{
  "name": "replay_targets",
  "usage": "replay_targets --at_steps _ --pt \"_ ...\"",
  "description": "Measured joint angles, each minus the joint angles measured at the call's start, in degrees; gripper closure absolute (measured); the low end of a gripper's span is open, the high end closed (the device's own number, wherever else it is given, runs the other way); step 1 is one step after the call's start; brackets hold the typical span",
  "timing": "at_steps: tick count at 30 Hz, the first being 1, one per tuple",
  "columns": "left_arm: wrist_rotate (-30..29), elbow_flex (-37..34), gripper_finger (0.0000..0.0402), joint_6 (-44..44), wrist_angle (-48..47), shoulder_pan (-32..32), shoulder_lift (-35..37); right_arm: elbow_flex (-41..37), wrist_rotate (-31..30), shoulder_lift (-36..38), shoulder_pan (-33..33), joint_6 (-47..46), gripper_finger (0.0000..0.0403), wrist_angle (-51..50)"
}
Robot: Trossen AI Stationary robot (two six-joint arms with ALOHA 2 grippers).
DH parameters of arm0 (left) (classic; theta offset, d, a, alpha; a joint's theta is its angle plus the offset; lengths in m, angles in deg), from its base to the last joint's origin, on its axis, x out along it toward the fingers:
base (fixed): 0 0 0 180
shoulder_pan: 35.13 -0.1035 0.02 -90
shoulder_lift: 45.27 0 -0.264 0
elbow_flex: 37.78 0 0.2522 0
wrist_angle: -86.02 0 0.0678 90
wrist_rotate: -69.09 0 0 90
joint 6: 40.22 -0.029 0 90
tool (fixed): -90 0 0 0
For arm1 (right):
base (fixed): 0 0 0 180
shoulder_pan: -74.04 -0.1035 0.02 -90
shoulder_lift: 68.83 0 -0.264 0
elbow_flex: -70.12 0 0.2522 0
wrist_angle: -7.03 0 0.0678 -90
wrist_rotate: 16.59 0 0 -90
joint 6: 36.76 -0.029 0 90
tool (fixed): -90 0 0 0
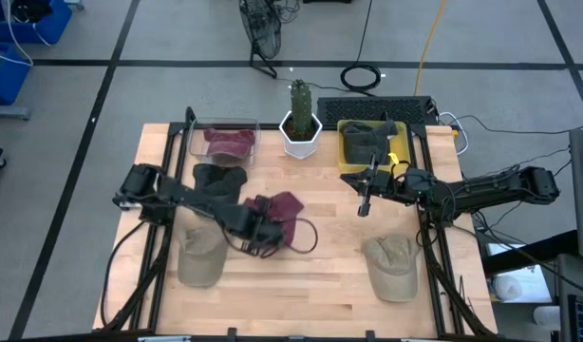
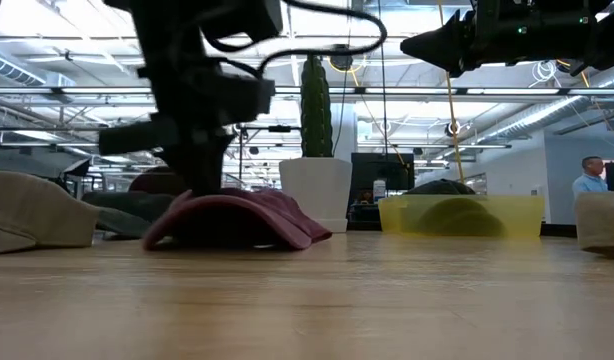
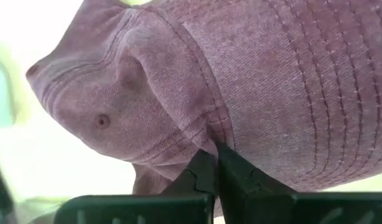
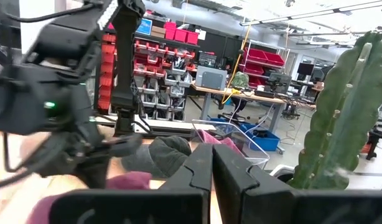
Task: Pick & Place hat
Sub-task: Put the red cap into the transparent bin
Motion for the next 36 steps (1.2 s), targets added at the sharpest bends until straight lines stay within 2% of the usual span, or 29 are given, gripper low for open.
replay_targets --at_steps 5,8,13,17,27,36 --pt "-1.5 0.0 0.038 -1.2 0.0 -4.1 0.0 0.0 0.0 0.0 0.0 0.3 0.0399 -0.9" --pt "-1.5 0.0 0.039 -2.8 0.0 -5.1 0.0 0.0 0.0 0.0 0.0 0.5 0.0399 -1.0" --pt "-2.7 0.0 0.039 -5.4 -0.4 -4.7 0.2 0.0 0.0 0.0 0.0 0.5 0.0399 -1.0" --pt "-4.8 -0.1 0.0393 -7.0 -3.1 -3.5 3.0 0.0 0.0 0.0 0.0 0.5 0.0399 -1.1" --pt "-4.6 -0.1 0.0396 -11.2 -7.3 -3.4 22.1 0.0 0.0 0.0 0.0 0.6 0.0399 -1.3" --pt "6.5 0.0 0.0396 -17.5 -16.7 -15.3 39.8 0.0 0.0 0.0 0.0 0.7 0.0399 -1.6"
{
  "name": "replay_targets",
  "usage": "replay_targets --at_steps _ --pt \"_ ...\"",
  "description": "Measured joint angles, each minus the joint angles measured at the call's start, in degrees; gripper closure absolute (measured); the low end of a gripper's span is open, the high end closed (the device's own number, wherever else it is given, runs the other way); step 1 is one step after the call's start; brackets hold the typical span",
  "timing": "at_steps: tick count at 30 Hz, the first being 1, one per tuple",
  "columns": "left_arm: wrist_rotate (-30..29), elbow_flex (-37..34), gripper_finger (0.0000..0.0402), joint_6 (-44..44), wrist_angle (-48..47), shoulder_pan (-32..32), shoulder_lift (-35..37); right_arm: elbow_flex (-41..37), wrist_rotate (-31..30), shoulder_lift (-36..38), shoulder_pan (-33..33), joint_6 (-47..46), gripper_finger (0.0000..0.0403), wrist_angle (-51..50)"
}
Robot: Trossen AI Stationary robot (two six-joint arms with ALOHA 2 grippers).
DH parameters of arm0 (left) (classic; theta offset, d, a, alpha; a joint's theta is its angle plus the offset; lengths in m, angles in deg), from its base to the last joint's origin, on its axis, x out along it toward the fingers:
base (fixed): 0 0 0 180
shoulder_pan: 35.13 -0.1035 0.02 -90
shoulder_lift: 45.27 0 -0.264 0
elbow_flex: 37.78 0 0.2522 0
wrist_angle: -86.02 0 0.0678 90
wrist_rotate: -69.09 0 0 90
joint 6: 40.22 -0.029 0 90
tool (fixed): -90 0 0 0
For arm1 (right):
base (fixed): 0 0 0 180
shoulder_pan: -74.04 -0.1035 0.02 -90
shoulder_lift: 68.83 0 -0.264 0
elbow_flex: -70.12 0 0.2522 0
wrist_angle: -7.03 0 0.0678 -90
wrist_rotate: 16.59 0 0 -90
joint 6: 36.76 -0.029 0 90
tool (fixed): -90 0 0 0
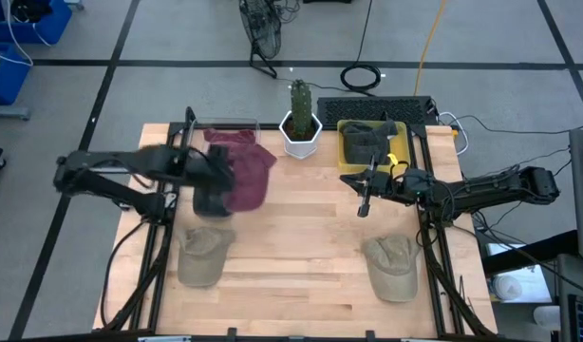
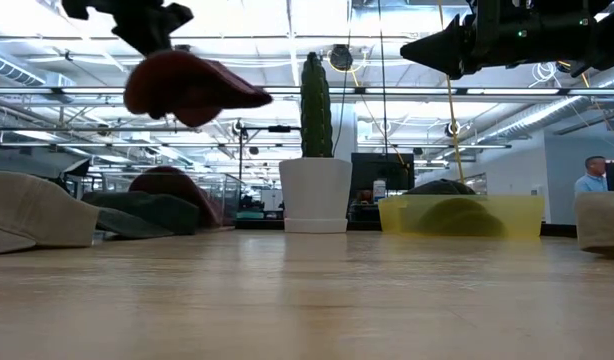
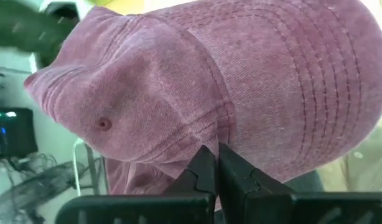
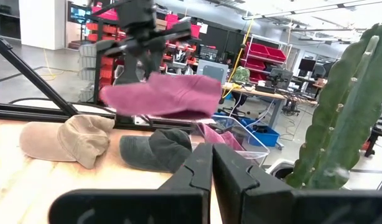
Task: Pick & Place hat
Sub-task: Put the red cap into the transparent bin
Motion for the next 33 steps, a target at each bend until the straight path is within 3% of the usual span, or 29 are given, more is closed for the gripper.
replay_targets --at_steps 5,11,21,28,33 --pt "6.0 0.0 0.0397 -2.6 -1.1 -9.0 5.6 0.0 -0.1 0.0 0.0 0.4 0.0399 0.0" --pt "11.1 0.1 0.0397 -5.8 -2.9 -20.2 5.8 0.0 -0.1 0.0 0.0 0.8 0.0399 -0.6" --pt "21.3 0.8 0.0397 -18.4 -8.3 -35.4 -1.8 0.0 -0.2 0.0 0.0 1.9 0.0399 -3.4" --pt "27.6 9.6 0.0398 -26.3 -11.8 -42.9 -8.5 0.0 -0.2 0.0 0.0 4.2 0.0399 -5.2" --pt "28.9 15.6 0.0399 -31.4 -17.7 -47.0 -15.2 0.0 -1.4 0.0 0.1 6.3 0.0399 -5.2"
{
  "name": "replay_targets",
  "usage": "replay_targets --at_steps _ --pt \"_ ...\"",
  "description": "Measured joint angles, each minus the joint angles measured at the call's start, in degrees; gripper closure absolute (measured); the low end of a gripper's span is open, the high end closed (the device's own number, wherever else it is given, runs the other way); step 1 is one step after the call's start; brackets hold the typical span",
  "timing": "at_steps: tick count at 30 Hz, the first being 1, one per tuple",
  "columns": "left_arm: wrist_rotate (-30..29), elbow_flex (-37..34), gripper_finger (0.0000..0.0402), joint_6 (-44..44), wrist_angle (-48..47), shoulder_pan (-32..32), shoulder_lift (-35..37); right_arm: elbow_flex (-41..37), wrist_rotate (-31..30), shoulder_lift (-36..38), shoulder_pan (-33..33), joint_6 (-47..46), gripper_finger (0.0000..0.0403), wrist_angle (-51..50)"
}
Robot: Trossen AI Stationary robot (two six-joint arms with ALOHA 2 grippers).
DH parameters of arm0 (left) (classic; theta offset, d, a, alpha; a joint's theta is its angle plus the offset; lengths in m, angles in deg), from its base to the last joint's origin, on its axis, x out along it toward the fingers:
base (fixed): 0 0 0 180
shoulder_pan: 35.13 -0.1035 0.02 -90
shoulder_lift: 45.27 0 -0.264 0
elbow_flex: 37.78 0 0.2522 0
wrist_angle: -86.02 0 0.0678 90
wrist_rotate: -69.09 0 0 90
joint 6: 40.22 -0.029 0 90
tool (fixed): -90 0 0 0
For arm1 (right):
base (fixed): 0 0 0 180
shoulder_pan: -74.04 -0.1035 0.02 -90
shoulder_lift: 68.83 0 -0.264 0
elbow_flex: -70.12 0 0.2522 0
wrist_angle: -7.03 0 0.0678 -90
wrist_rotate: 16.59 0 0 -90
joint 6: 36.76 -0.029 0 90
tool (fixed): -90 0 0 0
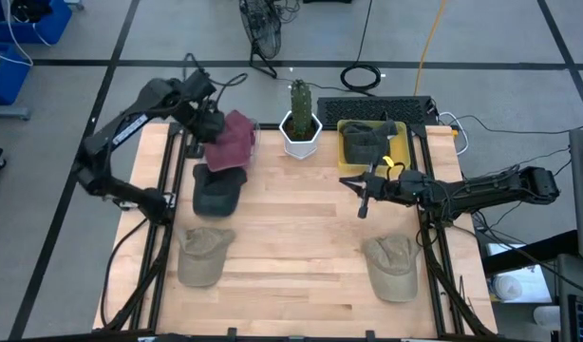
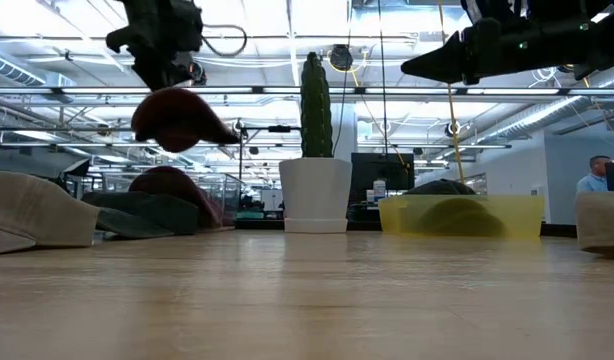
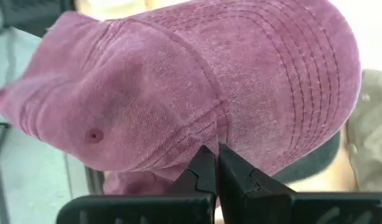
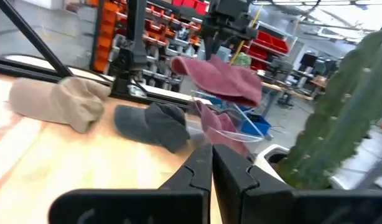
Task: Pick & Place hat
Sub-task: Put the red cap into the transparent bin
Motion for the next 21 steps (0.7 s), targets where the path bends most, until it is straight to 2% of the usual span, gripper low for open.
replay_targets --at_steps 4,7,13,21 --pt "0.7 1.6 0.0399 -5.2 -5.7 -2.1 -5.0 0.0 -3.9 0.0 0.0 1.3 0.0399 0.0" --pt "0.9 1.6 0.0398 -7.7 -5.4 -3.2 -7.5 0.0 -6.2 0.0 0.0 2.5 0.0399 0.0" --pt "3.8 1.6 0.0399 -10.6 -3.7 -5.6 -12.7 0.0 -6.1 0.0 0.7 2.8 0.0399 -1.3" --pt "-3.3 1.6 0.0394 -11.2 -0.7 -5.6 -17.0 0.0 -6.1 0.0 0.8 -0.7 0.0399 -5.0"
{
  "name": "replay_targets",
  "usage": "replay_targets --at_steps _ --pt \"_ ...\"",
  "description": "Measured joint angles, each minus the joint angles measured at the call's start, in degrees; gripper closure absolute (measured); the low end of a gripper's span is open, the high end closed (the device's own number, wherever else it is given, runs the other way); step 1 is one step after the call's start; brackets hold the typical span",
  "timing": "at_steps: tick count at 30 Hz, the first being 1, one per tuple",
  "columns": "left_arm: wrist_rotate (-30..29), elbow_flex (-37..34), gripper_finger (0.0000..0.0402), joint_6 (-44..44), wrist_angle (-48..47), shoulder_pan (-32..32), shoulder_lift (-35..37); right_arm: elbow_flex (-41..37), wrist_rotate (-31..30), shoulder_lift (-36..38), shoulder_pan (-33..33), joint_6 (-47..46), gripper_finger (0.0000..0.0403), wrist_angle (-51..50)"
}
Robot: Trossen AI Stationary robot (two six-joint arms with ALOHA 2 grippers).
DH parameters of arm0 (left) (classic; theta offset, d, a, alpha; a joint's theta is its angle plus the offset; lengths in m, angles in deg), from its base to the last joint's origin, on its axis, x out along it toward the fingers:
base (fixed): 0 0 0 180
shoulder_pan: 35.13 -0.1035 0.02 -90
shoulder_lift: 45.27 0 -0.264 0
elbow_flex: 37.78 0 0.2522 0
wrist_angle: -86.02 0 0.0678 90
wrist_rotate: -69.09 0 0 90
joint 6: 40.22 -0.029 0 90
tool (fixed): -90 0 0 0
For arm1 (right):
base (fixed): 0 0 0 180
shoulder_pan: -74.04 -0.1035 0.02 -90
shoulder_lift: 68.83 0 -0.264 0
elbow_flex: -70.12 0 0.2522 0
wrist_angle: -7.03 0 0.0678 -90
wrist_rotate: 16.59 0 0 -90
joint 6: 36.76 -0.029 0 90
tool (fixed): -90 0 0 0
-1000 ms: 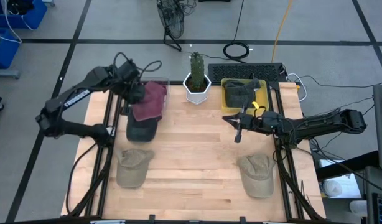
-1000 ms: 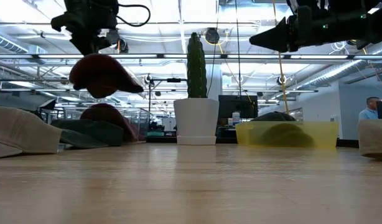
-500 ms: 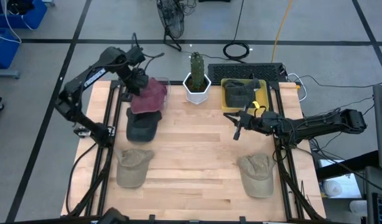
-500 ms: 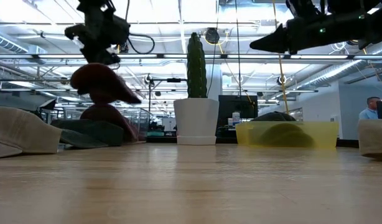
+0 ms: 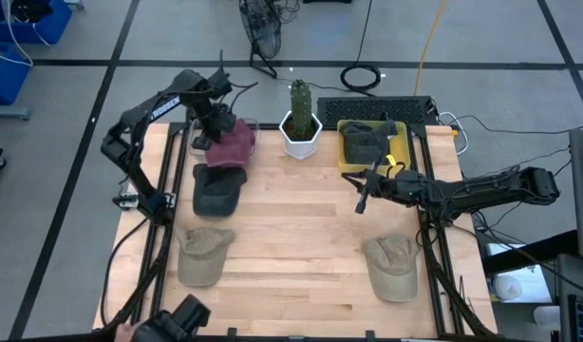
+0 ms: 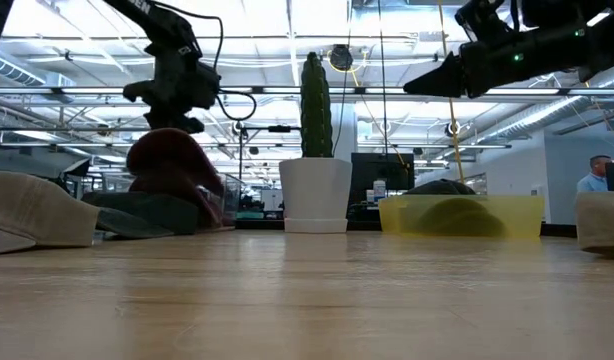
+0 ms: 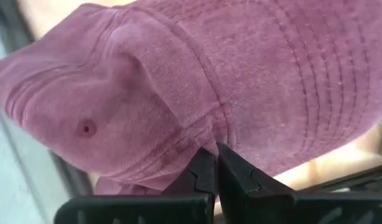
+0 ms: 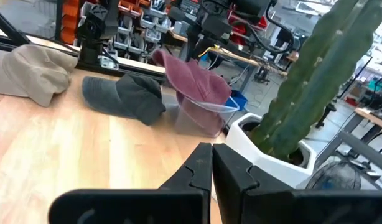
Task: Pick & Place hat
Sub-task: Put the red cap into the transparent bin
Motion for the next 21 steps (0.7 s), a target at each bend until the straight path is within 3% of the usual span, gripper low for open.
replay_targets --at_steps 7,21 --pt "-6.4 0.0 0.0378 8.3 2.7 1.7 1.9 0.0 0.0 0.0 0.0 -1.3 0.0399 -0.2" --pt "-7.6 0.0 0.027 20.1 4.7 9.8 7.5 0.0 0.1 0.0 0.0 -1.8 0.0399 -0.1"
